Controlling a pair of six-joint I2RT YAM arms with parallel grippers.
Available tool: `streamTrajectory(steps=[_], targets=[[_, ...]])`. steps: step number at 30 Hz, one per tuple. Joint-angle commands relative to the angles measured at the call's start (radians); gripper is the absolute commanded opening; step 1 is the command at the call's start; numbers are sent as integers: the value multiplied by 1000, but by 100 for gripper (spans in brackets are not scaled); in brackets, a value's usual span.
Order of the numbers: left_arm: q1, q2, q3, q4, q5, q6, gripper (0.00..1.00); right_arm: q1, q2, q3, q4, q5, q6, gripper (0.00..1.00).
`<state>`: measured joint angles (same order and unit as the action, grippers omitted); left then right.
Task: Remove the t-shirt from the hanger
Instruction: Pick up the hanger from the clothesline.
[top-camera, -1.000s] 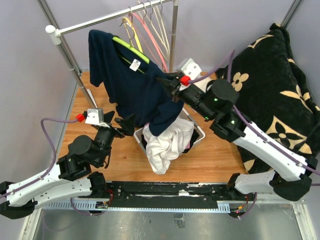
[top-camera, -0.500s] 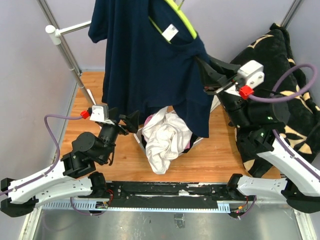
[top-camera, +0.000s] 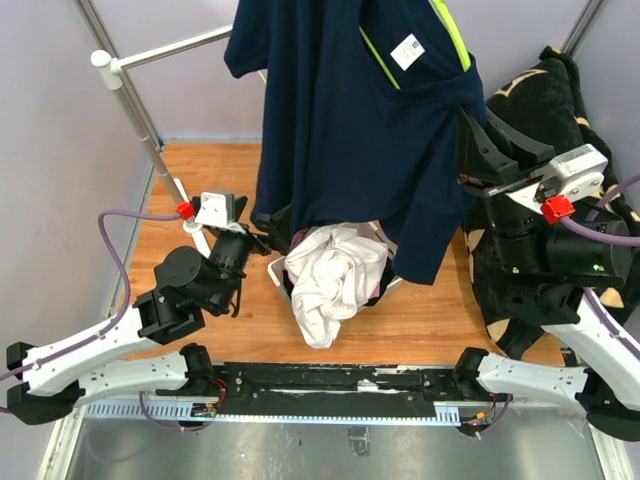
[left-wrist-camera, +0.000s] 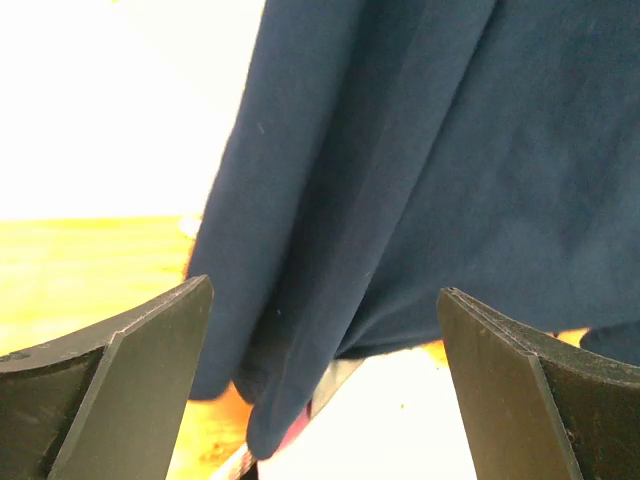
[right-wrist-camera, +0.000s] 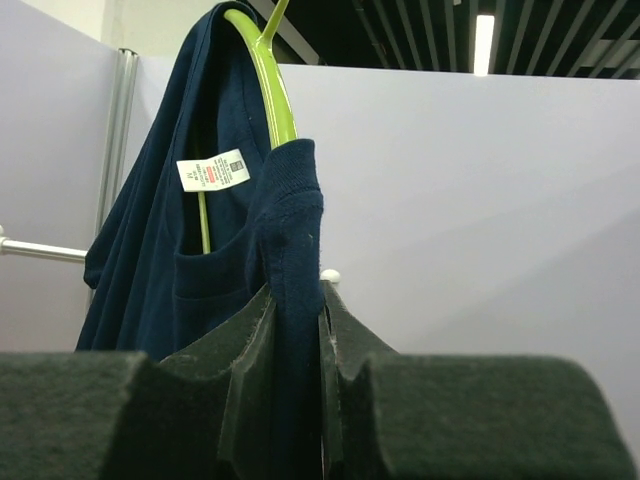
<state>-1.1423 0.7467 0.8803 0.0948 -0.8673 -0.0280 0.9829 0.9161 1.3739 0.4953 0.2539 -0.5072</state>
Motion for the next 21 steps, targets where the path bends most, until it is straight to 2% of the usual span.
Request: streamTrajectory(steps=[1, 5, 11, 19, 21], targets=[[-8, 62, 98, 74, 36, 83, 100, 11, -38, 65, -53, 37, -29, 1], [-8, 149, 209, 80, 75, 157, 100, 11, -45, 96, -234, 49, 8, 1], [-9, 219, 338, 141, 130, 269, 98, 11, -88, 57, -411, 32, 67, 1], [-8, 299, 413, 226, 145, 403, 96, 11, -199, -114, -456, -88, 150, 1], [-7, 310, 412, 268, 149, 433, 91, 11, -205, -131, -471, -108, 164, 1]])
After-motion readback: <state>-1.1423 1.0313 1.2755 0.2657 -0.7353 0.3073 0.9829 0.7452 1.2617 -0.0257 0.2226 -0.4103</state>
